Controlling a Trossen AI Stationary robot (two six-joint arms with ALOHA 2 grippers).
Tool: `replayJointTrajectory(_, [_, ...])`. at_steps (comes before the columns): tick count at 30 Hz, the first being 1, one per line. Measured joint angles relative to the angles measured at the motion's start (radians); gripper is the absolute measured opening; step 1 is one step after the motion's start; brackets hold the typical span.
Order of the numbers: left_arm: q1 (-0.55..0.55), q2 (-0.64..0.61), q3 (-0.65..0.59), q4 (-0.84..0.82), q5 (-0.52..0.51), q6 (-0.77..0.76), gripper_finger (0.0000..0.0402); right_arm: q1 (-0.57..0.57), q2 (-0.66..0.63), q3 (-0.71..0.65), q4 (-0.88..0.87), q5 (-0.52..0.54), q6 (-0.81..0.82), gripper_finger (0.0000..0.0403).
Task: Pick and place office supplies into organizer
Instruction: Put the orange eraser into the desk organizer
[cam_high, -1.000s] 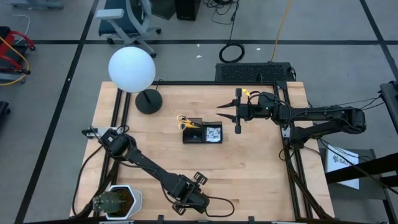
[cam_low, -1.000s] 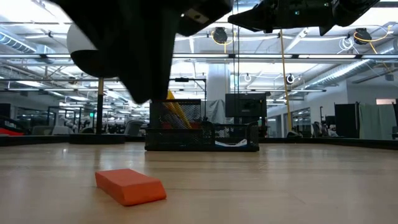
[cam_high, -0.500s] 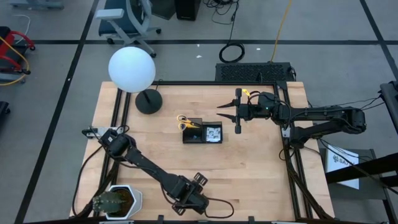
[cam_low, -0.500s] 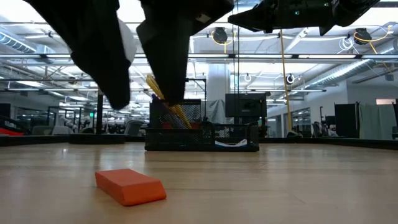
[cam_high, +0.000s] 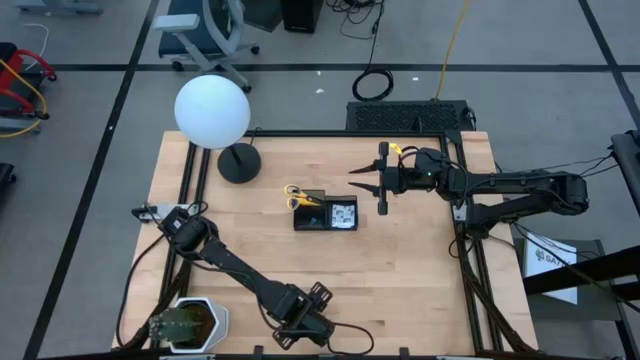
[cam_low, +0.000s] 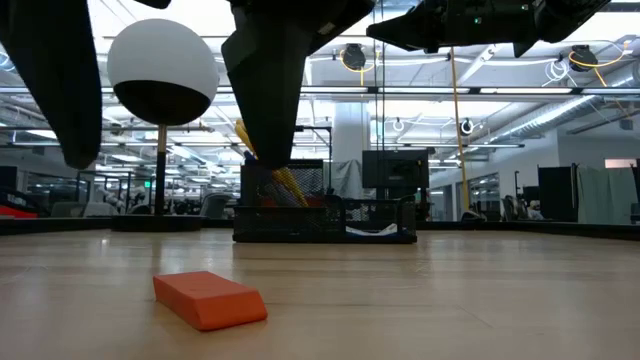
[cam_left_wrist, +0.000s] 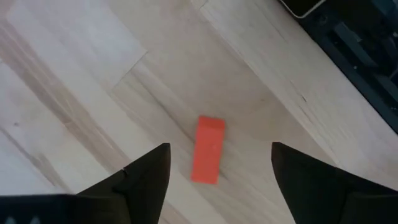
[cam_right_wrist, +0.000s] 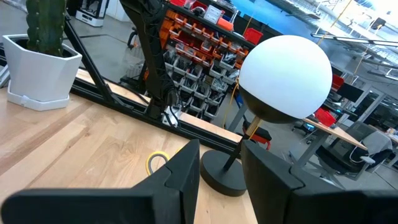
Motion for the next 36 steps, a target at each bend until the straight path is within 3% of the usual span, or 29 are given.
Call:
replayJointTrajectory(12, [0.021, 0.033, -0.001, 0.004, 0.072, 0.09, 0.0231, 0.0, 0.0, 0.0, 0.0, 0.0, 0.0, 0.011])
replayJointTrajectory(22, [0.026, 0.093, -0.002, 0.007, 0.005, 0.133, 0.023, 0.0, 0.0, 0.0, 0.0, 0.0, 0.0, 0.011])
replayJointTrajectory(30, [0.04, 0.088, -0.049, 0.032, 0.092, 0.127, 0.0229, 0.0, 0.0, 0.0, -0.007, 0.0, 0.0, 0.011])
replayJointTrajectory(36, [0.047, 0.09, -0.06, 0.042, 0.097, 0.144, 0.0229, 0.0, 0.0, 0.0, -0.007, 0.0, 0.0, 0.011])
